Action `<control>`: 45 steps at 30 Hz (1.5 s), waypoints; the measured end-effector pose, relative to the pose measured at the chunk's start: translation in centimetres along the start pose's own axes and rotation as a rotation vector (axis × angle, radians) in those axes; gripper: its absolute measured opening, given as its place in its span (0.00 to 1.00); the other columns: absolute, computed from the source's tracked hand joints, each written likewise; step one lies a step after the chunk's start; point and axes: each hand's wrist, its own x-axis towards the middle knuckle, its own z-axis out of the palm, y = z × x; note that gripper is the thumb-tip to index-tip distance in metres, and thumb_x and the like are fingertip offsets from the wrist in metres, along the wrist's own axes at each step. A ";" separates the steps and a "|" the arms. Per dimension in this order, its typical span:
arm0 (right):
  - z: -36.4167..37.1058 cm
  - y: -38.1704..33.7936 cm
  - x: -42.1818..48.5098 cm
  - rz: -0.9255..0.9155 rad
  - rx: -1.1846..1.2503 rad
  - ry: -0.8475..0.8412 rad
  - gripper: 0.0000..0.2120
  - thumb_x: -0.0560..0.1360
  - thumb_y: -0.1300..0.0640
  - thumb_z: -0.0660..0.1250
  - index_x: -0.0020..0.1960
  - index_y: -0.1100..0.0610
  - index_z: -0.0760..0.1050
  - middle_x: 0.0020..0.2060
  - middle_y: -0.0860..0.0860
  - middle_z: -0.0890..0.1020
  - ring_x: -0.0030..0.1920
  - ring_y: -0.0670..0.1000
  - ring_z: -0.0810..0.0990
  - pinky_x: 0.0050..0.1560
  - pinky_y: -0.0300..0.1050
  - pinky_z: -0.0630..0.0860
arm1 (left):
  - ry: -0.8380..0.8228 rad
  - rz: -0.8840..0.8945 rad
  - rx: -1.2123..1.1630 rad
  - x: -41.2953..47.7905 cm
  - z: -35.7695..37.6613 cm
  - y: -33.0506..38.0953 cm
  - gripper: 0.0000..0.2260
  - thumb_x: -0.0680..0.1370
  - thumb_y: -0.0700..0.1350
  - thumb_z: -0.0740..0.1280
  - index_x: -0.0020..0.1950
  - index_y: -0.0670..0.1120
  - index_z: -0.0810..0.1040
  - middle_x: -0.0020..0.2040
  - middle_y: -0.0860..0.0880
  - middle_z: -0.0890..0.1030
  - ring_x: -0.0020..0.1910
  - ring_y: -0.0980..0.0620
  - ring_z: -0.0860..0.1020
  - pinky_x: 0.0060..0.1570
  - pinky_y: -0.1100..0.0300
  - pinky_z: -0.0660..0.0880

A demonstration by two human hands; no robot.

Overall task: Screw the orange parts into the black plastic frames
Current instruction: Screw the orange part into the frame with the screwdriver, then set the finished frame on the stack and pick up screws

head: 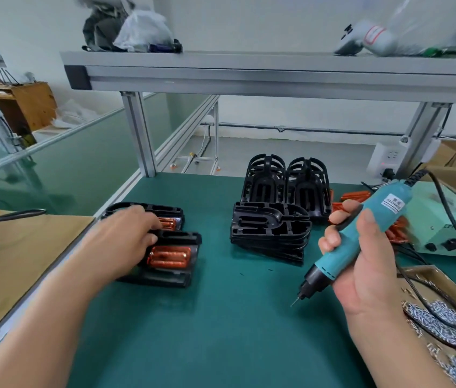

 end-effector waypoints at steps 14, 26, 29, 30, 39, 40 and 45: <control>-0.1 0.3 0.2 0.001 -0.011 0.016 0.07 0.85 0.50 0.63 0.57 0.51 0.79 0.46 0.50 0.81 0.35 0.47 0.76 0.38 0.39 0.75 | 0.011 -0.129 0.122 7.2 -0.5 -4.6 0.07 0.81 0.47 0.68 0.58 0.52 0.83 0.52 0.48 0.78 0.55 0.43 0.79 0.50 0.49 0.77; -0.2 0.2 0.2 0.008 0.003 0.015 0.07 0.84 0.50 0.64 0.57 0.51 0.78 0.45 0.50 0.81 0.34 0.47 0.76 0.37 0.39 0.75 | 0.008 -0.128 0.139 7.9 0.8 -4.1 0.09 0.80 0.49 0.68 0.59 0.53 0.84 0.55 0.47 0.80 0.57 0.42 0.80 0.51 0.50 0.77; -0.2 0.3 0.2 0.009 0.004 0.016 0.08 0.84 0.50 0.64 0.58 0.52 0.78 0.46 0.50 0.81 0.34 0.47 0.76 0.38 0.39 0.75 | 0.018 -0.130 0.153 7.8 1.0 -4.1 0.10 0.81 0.50 0.68 0.61 0.52 0.83 0.56 0.46 0.80 0.59 0.41 0.79 0.53 0.48 0.77; -0.2 0.3 0.2 0.009 0.004 0.018 0.07 0.84 0.49 0.65 0.58 0.52 0.78 0.45 0.50 0.81 0.34 0.47 0.76 0.37 0.39 0.75 | 0.022 -0.132 0.153 7.7 1.0 -4.0 0.11 0.81 0.50 0.68 0.62 0.51 0.83 0.56 0.46 0.79 0.59 0.41 0.79 0.53 0.48 0.77; -0.1 0.2 0.0 -0.004 0.009 0.043 0.07 0.85 0.50 0.64 0.56 0.50 0.80 0.45 0.50 0.81 0.34 0.46 0.75 0.37 0.38 0.75 | 0.198 -0.168 -0.256 4.6 1.1 1.8 0.08 0.81 0.53 0.64 0.54 0.57 0.82 0.48 0.57 0.84 0.50 0.50 0.82 0.46 0.54 0.78; -0.1 0.2 0.0 -0.005 0.006 0.053 0.07 0.85 0.50 0.64 0.56 0.50 0.80 0.45 0.50 0.81 0.34 0.46 0.75 0.37 0.38 0.75 | 0.162 -0.159 -0.380 4.2 1.3 3.1 0.06 0.80 0.54 0.66 0.51 0.57 0.82 0.42 0.59 0.84 0.45 0.55 0.82 0.43 0.56 0.77; -0.1 0.1 0.1 -0.001 0.010 0.092 0.07 0.85 0.50 0.64 0.55 0.51 0.79 0.44 0.50 0.80 0.33 0.47 0.75 0.36 0.38 0.75 | -0.082 -0.142 -0.765 3.8 4.3 8.8 0.19 0.76 0.65 0.68 0.40 0.50 0.81 0.30 0.56 0.78 0.28 0.60 0.73 0.35 0.60 0.70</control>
